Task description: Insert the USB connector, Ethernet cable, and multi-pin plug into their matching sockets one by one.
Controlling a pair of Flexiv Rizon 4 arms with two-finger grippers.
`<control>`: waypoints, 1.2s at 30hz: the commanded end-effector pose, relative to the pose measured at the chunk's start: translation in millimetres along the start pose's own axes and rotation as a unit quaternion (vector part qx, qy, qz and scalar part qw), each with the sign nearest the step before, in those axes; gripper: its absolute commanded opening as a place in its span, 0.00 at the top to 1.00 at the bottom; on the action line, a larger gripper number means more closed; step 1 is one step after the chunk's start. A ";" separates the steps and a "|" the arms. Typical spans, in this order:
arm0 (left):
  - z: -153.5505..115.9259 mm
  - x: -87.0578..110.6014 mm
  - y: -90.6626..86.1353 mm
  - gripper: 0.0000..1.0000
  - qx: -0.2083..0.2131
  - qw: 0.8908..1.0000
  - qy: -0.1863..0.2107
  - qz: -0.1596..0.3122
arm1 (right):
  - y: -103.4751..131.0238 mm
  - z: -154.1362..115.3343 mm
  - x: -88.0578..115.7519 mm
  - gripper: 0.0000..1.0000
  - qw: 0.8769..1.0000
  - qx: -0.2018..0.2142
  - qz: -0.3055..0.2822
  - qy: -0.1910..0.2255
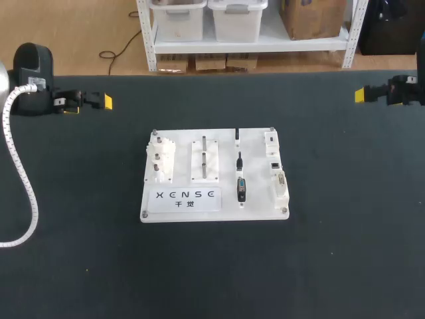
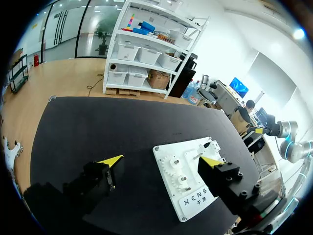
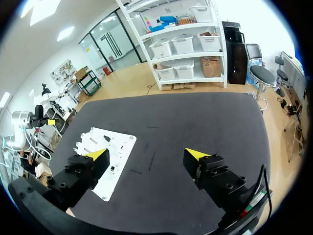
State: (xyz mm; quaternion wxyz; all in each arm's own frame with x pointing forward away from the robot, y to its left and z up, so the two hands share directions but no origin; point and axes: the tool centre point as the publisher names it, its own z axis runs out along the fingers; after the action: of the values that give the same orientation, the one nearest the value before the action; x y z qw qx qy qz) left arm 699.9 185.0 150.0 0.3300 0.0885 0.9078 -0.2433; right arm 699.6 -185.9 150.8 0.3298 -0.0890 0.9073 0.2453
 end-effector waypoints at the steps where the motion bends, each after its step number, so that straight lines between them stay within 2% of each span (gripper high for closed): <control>1: 0.0 0.0 0.0 0.00 0.000 1.000 0.000 0.000 | 5.3 6.2 -6.9 0.00 1.000 0.014 -0.001 0.014; 3: 0.0 0.0 0.0 0.00 0.000 1.000 0.000 0.000 | 17.4 13.3 -16.0 0.00 0.998 0.049 -0.018 0.027; 8: 0.0 0.0 0.0 0.00 0.000 1.000 0.000 0.000 | 48.5 37.0 -33.9 0.00 0.992 0.098 -0.032 0.067; 14: 0.0 0.0 0.0 0.00 0.000 1.000 0.000 0.000 | 94.9 70.6 -40.5 0.00 0.982 0.147 -0.034 0.111; 19: 0.0 0.0 0.0 0.00 0.000 1.000 0.000 0.000 | 133.0 95.9 -30.2 0.00 0.971 0.179 -0.044 0.149; 23: 0.0 0.0 0.0 0.00 0.000 1.000 0.000 0.000 | 152.2 110.5 -16.4 0.00 0.965 0.192 -0.041 0.175; 28: 0.0 0.0 0.0 0.00 0.000 1.000 0.000 0.000 | 162.0 127.7 4.2 0.00 0.950 0.222 -0.013 0.220; 29: 0.0 0.0 0.0 0.00 0.000 1.000 0.000 0.000 | 163.7 131.8 7.4 0.00 0.950 0.215 -0.007 0.227; 31: 0.0 0.0 0.0 0.00 0.000 1.000 0.000 0.000 | 166.5 138.3 13.5 0.00 0.946 0.227 -0.011 0.231; 34: 0.0 0.0 0.0 0.00 0.000 1.000 0.000 0.000 | 169.6 148.5 18.8 0.00 0.946 0.230 -0.009 0.226; 36: 0.0 0.0 0.0 0.00 0.000 1.000 0.000 0.000 | 170.1 154.3 18.2 0.00 0.951 0.222 -0.004 0.214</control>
State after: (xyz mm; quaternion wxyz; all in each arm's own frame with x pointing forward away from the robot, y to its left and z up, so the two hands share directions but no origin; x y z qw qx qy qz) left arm 699.9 185.0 149.9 0.3299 0.0885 0.9078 -0.2432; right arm 710.9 31.9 111.1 0.1286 -0.0727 0.9878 0.0484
